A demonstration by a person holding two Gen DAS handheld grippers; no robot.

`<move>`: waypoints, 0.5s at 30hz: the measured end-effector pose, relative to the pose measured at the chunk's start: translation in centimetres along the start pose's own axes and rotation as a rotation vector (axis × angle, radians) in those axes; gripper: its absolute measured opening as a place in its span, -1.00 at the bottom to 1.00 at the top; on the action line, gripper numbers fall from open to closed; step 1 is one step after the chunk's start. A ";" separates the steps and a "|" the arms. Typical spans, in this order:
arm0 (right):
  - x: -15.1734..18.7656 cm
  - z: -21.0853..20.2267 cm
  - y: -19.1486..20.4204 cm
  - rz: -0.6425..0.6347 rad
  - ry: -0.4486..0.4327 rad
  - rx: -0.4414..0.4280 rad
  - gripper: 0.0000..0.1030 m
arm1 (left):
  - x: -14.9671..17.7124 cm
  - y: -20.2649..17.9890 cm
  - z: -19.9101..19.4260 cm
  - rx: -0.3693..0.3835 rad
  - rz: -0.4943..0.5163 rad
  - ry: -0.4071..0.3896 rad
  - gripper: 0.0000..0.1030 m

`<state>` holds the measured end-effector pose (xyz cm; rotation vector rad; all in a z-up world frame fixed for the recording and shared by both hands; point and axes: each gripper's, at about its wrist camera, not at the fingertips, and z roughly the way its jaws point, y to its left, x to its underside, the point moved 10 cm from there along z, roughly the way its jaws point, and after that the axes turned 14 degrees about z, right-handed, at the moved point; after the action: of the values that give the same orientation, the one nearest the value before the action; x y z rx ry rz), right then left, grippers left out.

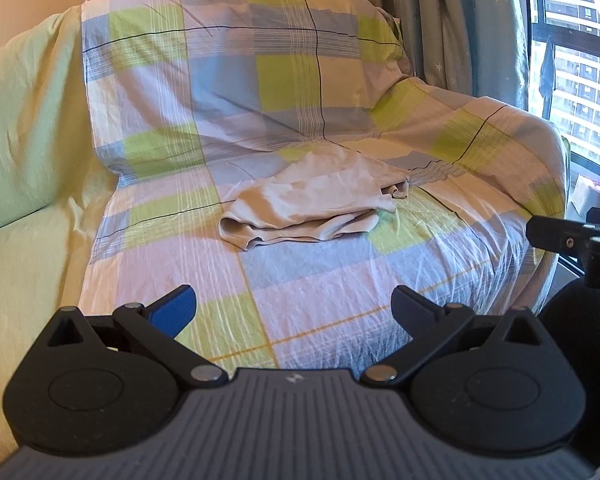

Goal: Fold clothes

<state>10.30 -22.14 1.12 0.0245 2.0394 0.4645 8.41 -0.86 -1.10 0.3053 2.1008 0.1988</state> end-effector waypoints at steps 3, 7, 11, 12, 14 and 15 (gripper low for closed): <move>-0.6 -0.1 -0.5 -0.005 -0.012 0.012 0.99 | -0.8 0.2 0.2 -0.004 -0.008 -0.018 0.98; -1.1 -0.1 -1.6 -0.005 -0.026 0.038 0.99 | -1.8 0.2 0.6 0.008 -0.006 -0.038 0.98; -1.7 0.5 -1.9 -0.003 -0.030 0.055 0.99 | -3.4 0.7 1.1 0.005 0.018 -0.067 0.98; -1.8 0.8 -1.8 -0.005 -0.027 0.054 0.99 | -3.8 0.8 1.3 0.004 0.024 -0.072 0.98; -2.0 1.4 -1.3 -0.021 -0.021 0.047 0.99 | -4.5 1.3 1.7 0.003 0.027 -0.076 0.98; -2.0 1.7 -1.0 -0.033 -0.017 0.042 0.99 | -4.8 1.6 2.0 0.002 0.023 -0.080 0.98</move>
<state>12.97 -22.93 1.78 0.0205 2.0294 0.3990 12.71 -0.73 2.22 0.3335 2.0195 0.1953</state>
